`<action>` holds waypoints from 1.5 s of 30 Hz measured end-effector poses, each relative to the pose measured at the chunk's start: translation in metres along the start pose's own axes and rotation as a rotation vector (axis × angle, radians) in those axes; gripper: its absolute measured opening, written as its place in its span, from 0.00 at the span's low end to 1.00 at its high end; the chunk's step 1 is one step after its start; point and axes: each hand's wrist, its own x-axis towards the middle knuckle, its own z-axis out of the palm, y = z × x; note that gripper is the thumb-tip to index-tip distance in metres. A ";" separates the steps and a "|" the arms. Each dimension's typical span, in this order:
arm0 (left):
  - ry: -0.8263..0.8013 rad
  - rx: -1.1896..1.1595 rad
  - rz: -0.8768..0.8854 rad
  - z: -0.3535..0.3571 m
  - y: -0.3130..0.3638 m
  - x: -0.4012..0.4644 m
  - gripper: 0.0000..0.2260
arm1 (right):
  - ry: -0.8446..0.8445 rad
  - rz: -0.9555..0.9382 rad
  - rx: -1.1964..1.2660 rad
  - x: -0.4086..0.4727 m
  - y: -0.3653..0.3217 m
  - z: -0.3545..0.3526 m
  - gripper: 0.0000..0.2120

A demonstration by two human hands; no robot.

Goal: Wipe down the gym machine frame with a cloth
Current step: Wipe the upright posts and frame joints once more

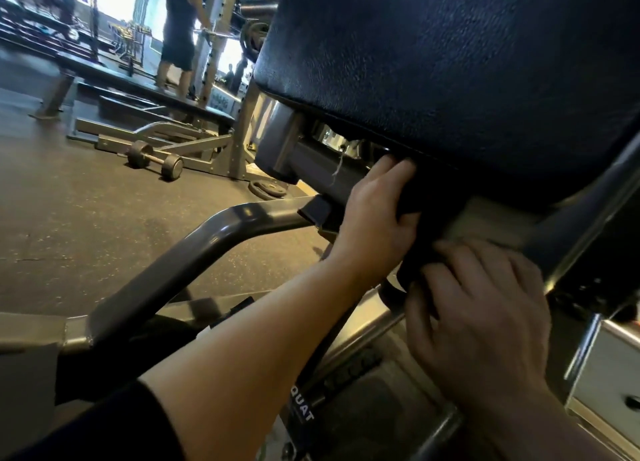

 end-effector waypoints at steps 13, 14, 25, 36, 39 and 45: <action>0.101 -0.004 -0.039 0.016 -0.009 -0.078 0.17 | 0.105 -0.044 0.000 -0.003 0.015 0.017 0.10; 0.129 -0.012 -0.076 0.017 -0.009 -0.081 0.21 | 0.111 -0.042 0.002 -0.003 0.015 0.017 0.10; -0.058 0.232 0.064 0.001 0.012 -0.006 0.12 | 0.036 0.117 0.199 0.003 -0.003 0.008 0.20; 0.042 -0.579 -0.784 -0.063 -0.032 0.006 0.15 | -0.415 0.148 0.350 0.099 -0.059 0.033 0.23; 0.069 -0.638 -0.763 -0.080 -0.052 0.007 0.16 | -0.333 0.149 0.293 0.116 -0.062 0.051 0.18; 0.006 -0.219 -0.812 -0.096 -0.102 0.021 0.30 | -0.307 0.199 0.207 0.146 -0.080 0.090 0.26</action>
